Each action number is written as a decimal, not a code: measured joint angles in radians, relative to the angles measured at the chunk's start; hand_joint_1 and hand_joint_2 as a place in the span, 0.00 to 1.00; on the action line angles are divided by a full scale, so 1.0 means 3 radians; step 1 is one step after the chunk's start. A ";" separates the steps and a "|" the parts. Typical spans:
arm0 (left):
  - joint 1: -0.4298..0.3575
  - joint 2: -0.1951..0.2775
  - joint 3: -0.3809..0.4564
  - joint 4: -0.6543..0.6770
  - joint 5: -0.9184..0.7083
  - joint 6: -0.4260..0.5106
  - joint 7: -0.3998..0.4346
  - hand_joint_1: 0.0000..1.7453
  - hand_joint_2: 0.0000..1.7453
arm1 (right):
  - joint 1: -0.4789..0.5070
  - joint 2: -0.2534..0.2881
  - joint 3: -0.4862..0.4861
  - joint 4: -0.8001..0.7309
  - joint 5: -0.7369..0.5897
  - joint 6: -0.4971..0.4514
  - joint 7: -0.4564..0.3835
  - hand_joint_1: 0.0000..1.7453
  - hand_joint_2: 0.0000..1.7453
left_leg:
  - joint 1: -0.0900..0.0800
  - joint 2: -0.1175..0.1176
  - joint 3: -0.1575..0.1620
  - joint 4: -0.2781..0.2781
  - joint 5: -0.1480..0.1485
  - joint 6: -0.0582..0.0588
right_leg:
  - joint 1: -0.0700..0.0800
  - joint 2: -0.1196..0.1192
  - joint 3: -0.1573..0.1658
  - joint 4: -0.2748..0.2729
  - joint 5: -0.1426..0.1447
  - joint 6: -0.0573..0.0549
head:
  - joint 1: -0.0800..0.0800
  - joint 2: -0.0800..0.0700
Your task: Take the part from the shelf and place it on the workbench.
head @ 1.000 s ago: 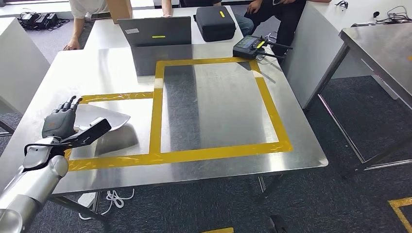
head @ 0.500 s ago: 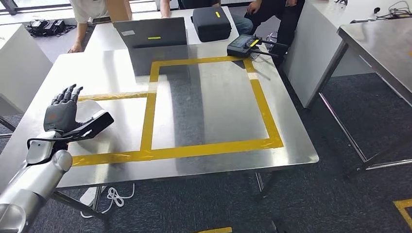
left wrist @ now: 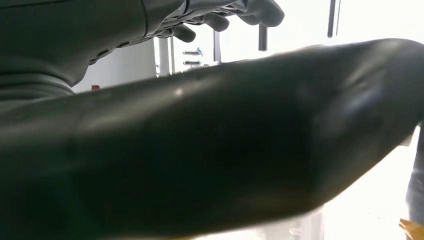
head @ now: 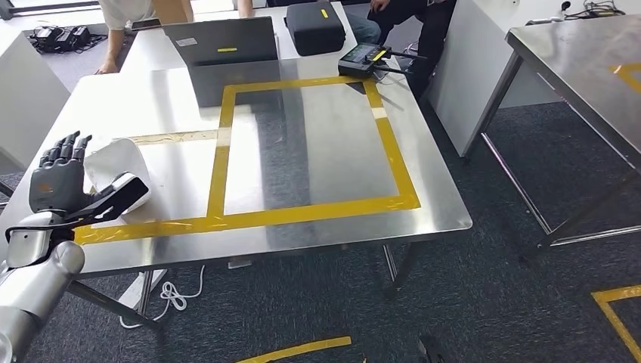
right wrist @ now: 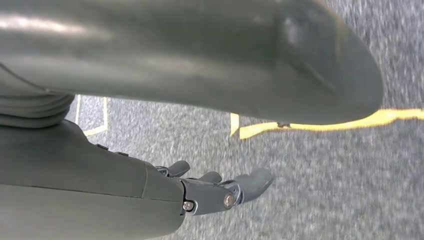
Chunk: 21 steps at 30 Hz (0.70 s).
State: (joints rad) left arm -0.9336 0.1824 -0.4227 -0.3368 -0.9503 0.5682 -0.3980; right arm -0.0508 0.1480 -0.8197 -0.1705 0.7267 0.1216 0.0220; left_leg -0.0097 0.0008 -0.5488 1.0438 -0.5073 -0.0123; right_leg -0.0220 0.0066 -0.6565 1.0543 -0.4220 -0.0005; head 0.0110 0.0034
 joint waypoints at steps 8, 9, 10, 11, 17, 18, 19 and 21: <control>0.0118 0.0287 0.0014 -0.0097 0.0084 0.0375 0.0060 0.00 0.00 | 0.0001 0.0002 -0.0024 0.0000 -0.0001 0.0010 -0.0025 0.00 0.00 | 0.0018 0.0021 -0.0239 -0.0107 0.0290 0.0112 | 0.0019 -0.0007 -0.0233 0.0845 -0.0608 0.0070 | 0.0044 0.0000; 0.0176 0.0332 0.0036 -0.0132 0.0150 0.0391 0.0039 0.00 0.00 | 0.0001 0.0001 -0.0031 0.0000 -0.0006 0.0010 -0.0028 0.00 0.00 | 0.0014 0.0022 -0.0282 -0.0101 0.0320 0.0110 | 0.0023 -0.0008 -0.0175 0.0850 -0.0565 0.0065 | 0.0047 0.0000; 0.0250 0.0379 0.0077 -0.0180 0.0250 0.0401 -0.0002 0.00 0.00 | 0.0000 0.0000 -0.0040 0.0000 -0.0011 0.0009 -0.0031 0.00 0.00 | 0.0011 0.0023 -0.0323 -0.0094 0.0349 0.0103 | 0.0027 -0.0008 -0.0051 0.0728 -0.0481 0.0053 | 0.0051 0.0000; 0.0335 0.0423 0.0137 -0.0236 0.0386 0.0395 -0.0061 0.00 0.00 | -0.0003 0.0000 -0.0048 0.0000 -0.0018 0.0006 -0.0034 0.00 0.00 | 0.0010 0.0025 -0.0360 -0.0081 0.0376 0.0094 | 0.0033 -0.0007 0.0121 0.0515 -0.0414 0.0037 | 0.0055 0.0000; 0.1077 0.0486 0.0881 -0.0483 0.1625 -0.0293 -0.0519 0.00 0.00 | -0.0004 0.0004 -0.0106 -0.0001 -0.0068 -0.0024 -0.0066 0.00 0.00 | 0.0000 0.0050 -0.0415 -0.0087 0.0487 -0.0014 | 0.0055 0.0007 0.0474 -0.0108 -0.0367 -0.0083 | 0.0056 0.0000; 0.1206 0.0479 0.0990 -0.0482 0.1709 -0.0362 -0.0562 0.00 0.00 | -0.0004 0.0006 -0.0117 0.0000 -0.0071 -0.0024 -0.0067 0.00 0.00 | 0.0005 0.0040 -0.0443 -0.0056 0.0426 -0.0040 | 0.0048 0.0006 0.0442 -0.0120 -0.0326 -0.0108 | 0.0047 0.0000; 0.1317 0.0475 0.1084 -0.0479 0.1758 -0.0392 -0.0601 0.00 0.00 | -0.0003 0.0009 -0.0127 0.0000 -0.0073 -0.0024 -0.0067 0.00 0.00 | 0.0012 0.0028 -0.0485 0.0036 0.0303 -0.0066 | 0.0040 0.0002 0.0406 -0.0131 -0.0281 -0.0127 | 0.0036 0.0000; 0.1460 0.0467 0.1228 -0.0473 0.1781 -0.0416 -0.0636 0.00 0.00 | -0.0001 0.0010 -0.0141 0.0000 -0.0074 -0.0025 -0.0068 0.00 0.00 | 0.0036 0.0009 -0.0598 0.0418 -0.0042 -0.0116 | 0.0038 -0.0008 0.0322 -0.0134 -0.0202 -0.0142 | 0.0015 0.0000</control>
State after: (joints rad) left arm -0.4957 0.3225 -0.0543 -0.4786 -0.4159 0.4436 -0.5886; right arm -0.0512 0.1510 -0.8621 -0.1705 0.7046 0.1142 0.0015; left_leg 0.0012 0.0036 -0.7283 1.1693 -0.5199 -0.0470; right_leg -0.0105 0.0041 -0.5599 1.0141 -0.4826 -0.0431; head 0.0156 0.0034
